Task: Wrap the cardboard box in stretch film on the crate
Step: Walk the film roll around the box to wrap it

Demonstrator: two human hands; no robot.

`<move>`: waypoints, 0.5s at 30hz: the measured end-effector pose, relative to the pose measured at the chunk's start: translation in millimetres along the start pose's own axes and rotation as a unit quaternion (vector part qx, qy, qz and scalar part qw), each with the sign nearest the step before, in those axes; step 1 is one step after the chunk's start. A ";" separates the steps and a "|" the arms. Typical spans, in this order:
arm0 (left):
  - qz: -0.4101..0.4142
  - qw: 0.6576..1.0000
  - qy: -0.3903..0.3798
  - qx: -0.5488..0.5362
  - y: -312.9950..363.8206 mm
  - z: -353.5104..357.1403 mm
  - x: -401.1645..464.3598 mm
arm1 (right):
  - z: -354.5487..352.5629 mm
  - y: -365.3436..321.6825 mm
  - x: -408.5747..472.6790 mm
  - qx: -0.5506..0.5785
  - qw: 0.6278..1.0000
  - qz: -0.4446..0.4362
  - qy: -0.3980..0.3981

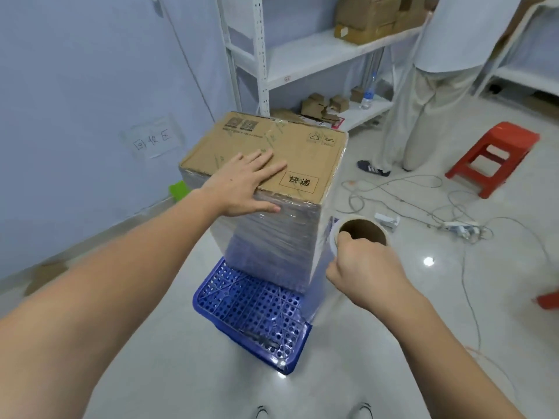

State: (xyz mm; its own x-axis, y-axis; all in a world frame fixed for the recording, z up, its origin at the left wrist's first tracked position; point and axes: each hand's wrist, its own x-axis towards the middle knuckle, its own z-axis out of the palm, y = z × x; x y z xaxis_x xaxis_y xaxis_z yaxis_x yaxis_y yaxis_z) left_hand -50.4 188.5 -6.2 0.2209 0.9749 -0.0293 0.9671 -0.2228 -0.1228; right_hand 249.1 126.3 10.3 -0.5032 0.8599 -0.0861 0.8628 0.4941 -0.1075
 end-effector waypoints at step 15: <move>-0.010 0.999 0.039 0.021 1.8 10.3 10.2 | 41.3 -33.8 -22.0 -0.076 0.971 -0.120 0.190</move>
State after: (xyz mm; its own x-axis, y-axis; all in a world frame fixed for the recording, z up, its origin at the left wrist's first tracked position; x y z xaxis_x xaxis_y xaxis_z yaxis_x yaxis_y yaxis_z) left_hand -47.6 198.1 -17.0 0.2127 0.9758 0.0500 0.9656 -0.2021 -0.1636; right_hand 229.0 85.3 -25.1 -0.6609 0.6882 0.2994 0.7346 0.6748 0.0705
